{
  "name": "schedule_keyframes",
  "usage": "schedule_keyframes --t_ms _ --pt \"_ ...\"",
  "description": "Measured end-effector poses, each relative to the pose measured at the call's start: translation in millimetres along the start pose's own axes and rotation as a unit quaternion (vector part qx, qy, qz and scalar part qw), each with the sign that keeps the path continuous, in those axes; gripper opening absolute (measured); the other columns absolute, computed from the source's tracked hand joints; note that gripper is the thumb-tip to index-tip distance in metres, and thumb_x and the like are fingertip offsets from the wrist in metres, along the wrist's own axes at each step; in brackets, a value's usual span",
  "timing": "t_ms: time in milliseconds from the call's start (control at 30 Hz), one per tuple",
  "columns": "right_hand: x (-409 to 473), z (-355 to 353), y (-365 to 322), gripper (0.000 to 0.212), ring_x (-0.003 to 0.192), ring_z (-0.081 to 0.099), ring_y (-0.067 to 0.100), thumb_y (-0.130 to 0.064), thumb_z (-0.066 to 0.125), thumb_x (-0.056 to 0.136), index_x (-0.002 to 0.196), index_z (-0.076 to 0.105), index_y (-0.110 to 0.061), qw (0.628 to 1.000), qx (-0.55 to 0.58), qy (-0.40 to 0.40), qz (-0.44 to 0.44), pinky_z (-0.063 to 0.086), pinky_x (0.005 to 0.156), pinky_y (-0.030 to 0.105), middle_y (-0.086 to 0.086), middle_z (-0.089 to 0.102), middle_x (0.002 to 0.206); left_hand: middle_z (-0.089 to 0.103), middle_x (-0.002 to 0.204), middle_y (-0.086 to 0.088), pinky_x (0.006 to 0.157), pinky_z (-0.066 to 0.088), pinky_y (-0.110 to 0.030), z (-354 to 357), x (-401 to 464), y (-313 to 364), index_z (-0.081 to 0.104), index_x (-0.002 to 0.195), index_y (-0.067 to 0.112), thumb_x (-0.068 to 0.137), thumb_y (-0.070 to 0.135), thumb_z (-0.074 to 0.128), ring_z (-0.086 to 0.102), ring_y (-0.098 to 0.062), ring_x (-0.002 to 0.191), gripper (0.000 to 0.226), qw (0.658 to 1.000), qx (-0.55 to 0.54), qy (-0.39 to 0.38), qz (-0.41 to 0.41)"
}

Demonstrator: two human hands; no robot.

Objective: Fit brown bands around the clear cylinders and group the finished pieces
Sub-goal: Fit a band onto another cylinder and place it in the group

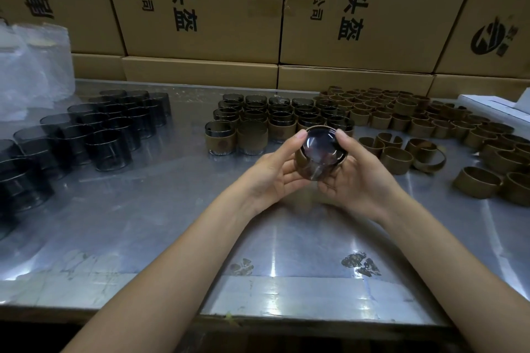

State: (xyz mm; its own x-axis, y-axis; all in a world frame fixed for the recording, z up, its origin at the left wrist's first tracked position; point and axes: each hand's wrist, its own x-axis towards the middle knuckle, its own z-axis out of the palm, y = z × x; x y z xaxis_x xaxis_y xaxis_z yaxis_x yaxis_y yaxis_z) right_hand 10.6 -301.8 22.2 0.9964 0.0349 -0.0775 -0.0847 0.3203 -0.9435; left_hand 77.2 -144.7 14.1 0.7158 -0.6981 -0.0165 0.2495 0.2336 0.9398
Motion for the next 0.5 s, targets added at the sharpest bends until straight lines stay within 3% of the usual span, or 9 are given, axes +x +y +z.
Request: schedule_keyframes --t_ms 133,300,400,500 --pt "-2.4 -1.7 -0.1 0.071 0.095 0.066 0.014 -0.059 0.087 0.048 0.105 0.075 -0.019 0.994 0.07 -0.075 -0.025 0.054 0.076 0.023 0.005 0.07 0.104 0.074 0.093 -0.002 0.072 0.055 -0.02 0.1 -0.9 1.1 0.078 0.088 0.02 0.052 0.058 0.08 0.071 -0.01 0.086 0.052 0.998 -0.014 -0.059 0.024" --pt "-4.4 1.4 0.3 0.092 0.091 0.069 0.014 -0.054 0.093 0.033 0.111 0.068 -0.012 0.991 0.093 -0.081 -0.042 0.055 0.075 0.022 0.007 0.072 0.102 0.074 0.093 -0.003 0.073 0.055 -0.019 0.7 0.1 -0.7 0.067 0.101 0.015 0.039 0.061 0.086 0.071 -0.01 0.086 0.08 0.995 -0.026 -0.082 0.05" --pt "-4.2 1.8 0.1 0.097 0.094 0.068 0.015 -0.056 0.091 0.038 0.119 0.061 -0.012 0.992 0.09 -0.079 -0.051 0.055 0.076 0.023 0.007 0.07 0.107 0.074 0.095 -0.003 0.074 0.055 -0.021 0.3 -0.4 0.8 0.065 0.105 0.014 0.042 0.06 0.086 0.071 -0.011 0.09 0.081 0.995 -0.044 -0.079 0.051" --pt "-4.0 3.5 0.3 0.079 0.109 0.064 0.021 -0.066 0.067 0.066 0.122 0.061 -0.01 0.995 0.05 -0.059 -0.057 0.054 0.083 0.028 0.01 0.066 0.119 0.071 0.105 -0.009 0.09 0.052 -0.034 1.0 -0.1 4.9 0.068 0.108 0.011 0.065 0.072 0.064 0.066 -0.02 0.102 0.075 0.998 -0.024 -0.027 0.05"
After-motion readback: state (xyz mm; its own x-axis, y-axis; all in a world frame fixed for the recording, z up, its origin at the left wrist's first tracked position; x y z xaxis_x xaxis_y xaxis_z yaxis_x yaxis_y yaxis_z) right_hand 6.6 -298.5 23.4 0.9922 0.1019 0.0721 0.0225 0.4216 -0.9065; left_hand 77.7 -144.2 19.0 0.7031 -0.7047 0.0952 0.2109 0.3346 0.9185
